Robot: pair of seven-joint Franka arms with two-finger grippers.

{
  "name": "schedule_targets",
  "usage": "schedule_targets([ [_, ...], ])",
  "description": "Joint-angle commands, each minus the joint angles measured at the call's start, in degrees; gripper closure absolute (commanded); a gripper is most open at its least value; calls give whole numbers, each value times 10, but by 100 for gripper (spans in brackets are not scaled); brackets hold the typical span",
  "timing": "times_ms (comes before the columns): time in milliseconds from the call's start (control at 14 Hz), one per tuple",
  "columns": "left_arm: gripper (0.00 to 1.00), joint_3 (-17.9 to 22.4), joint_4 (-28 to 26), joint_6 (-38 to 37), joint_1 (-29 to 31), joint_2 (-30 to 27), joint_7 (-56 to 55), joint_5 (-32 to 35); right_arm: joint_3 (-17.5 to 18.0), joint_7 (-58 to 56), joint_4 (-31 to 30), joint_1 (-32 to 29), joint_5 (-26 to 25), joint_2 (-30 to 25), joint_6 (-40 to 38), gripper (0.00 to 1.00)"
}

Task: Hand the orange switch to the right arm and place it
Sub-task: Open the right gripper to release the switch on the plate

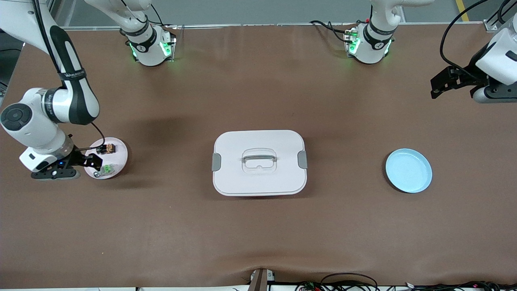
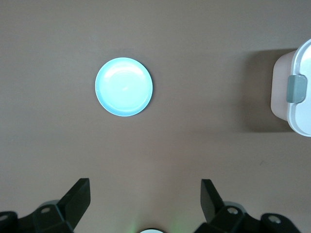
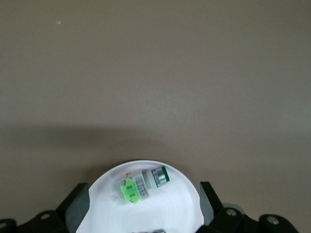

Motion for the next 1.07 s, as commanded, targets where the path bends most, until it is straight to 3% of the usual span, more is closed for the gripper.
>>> schedule_targets([
  [0, 0, 5, -3, -9, -1, -11, 9, -11, 0, 14, 36, 1, -1, -3, -19, 0],
  [285, 0, 5, -3, -9, -2, -11, 9, -11, 12, 90, 81, 16, 14, -12, -54, 0],
  [499, 0, 5, -3, -9, -2, -10, 9, -11, 13, 177, 128, 44, 24, -34, -160, 0],
  [997, 0, 5, -4, -9, -2, -10, 9, -11, 17, 172, 139, 49, 32, -139, -281, 0],
])
